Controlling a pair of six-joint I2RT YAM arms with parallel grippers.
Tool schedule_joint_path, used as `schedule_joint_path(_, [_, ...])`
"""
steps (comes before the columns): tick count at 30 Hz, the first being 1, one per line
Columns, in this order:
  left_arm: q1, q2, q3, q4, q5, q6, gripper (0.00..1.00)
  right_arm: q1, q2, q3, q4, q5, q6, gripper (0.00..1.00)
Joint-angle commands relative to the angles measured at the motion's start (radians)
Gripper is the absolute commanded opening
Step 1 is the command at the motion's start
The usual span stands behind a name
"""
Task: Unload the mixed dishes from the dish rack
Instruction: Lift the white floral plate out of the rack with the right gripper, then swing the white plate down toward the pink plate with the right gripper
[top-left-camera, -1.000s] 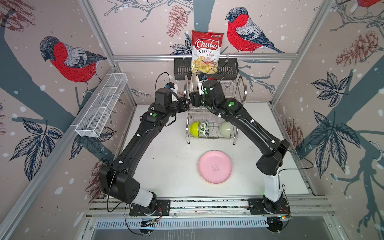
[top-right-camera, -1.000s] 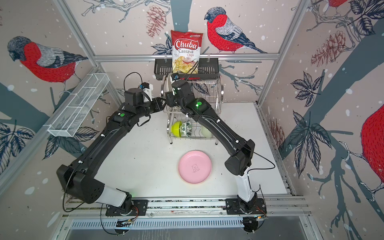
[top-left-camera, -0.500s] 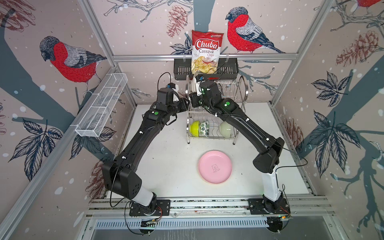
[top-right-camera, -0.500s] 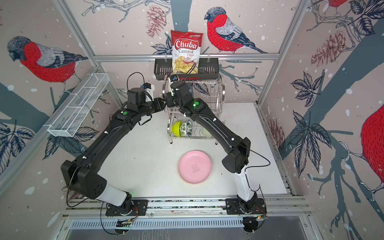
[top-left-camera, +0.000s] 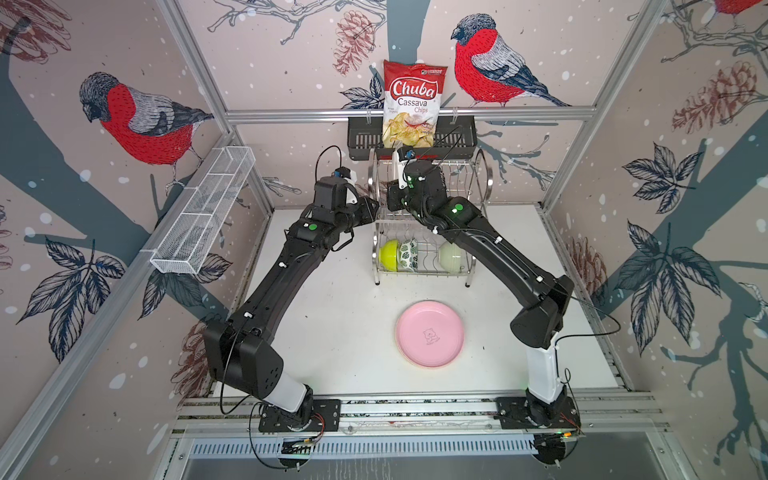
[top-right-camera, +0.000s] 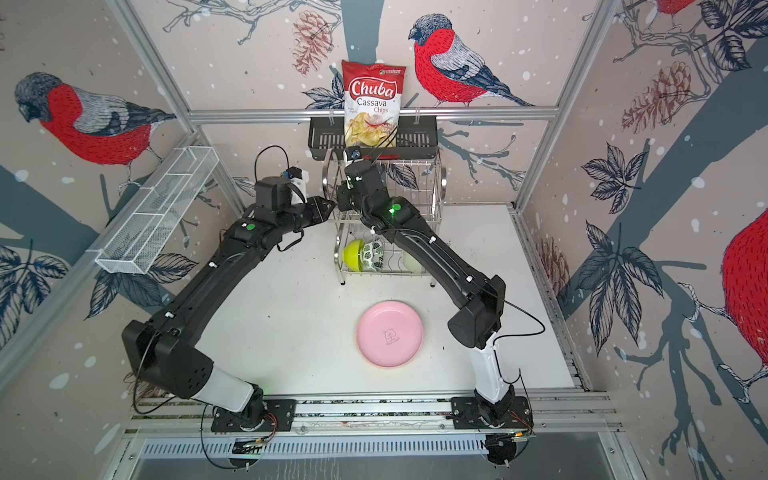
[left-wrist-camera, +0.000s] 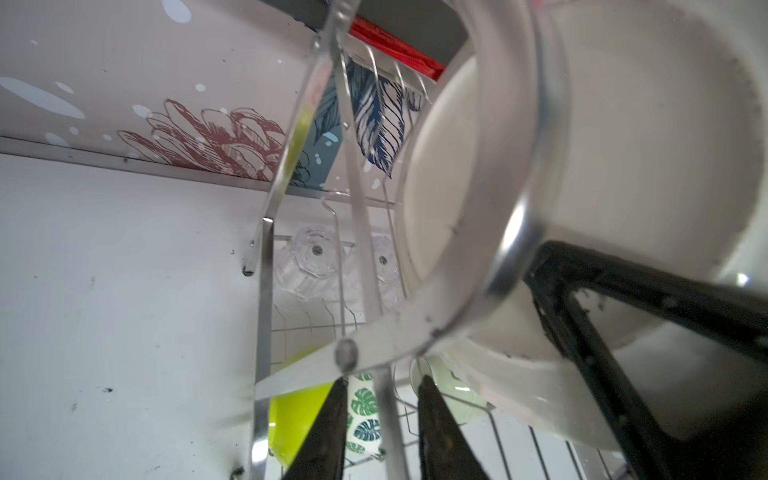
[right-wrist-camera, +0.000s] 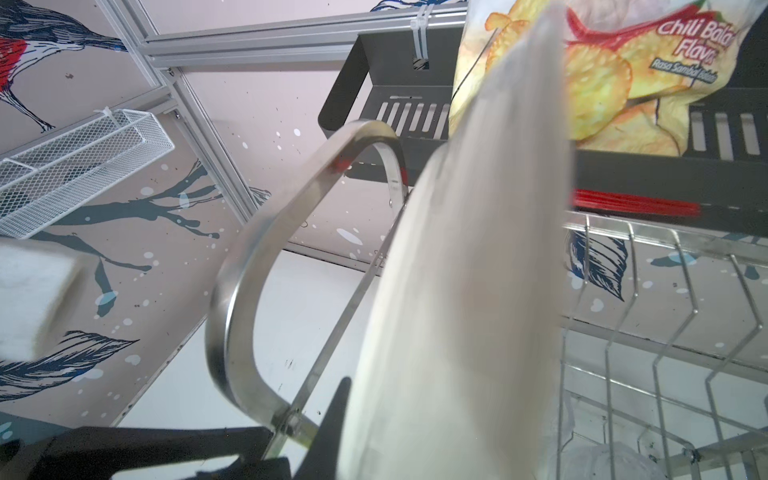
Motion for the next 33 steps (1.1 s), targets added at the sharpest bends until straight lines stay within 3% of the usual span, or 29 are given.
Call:
schedule_joint_path(1, [-0.001, -0.009, -0.005, 0.013, 0.047, 0.007, 0.3, 0.003, -0.008, -0.007, 0.001, -0.08, 0.025, 0.19])
schedule_joint_path(23, [0.005, -0.025, 0.017, -0.053, 0.018, 0.042, 0.31, 0.031, -0.138, -0.014, 0.032, -0.068, 0.053, 0.15])
schedule_joint_path(33, [0.005, -0.048, 0.05, -0.07, 0.013, 0.024, 0.34, 0.068, -0.304, -0.149, 0.069, 0.014, 0.025, 0.14])
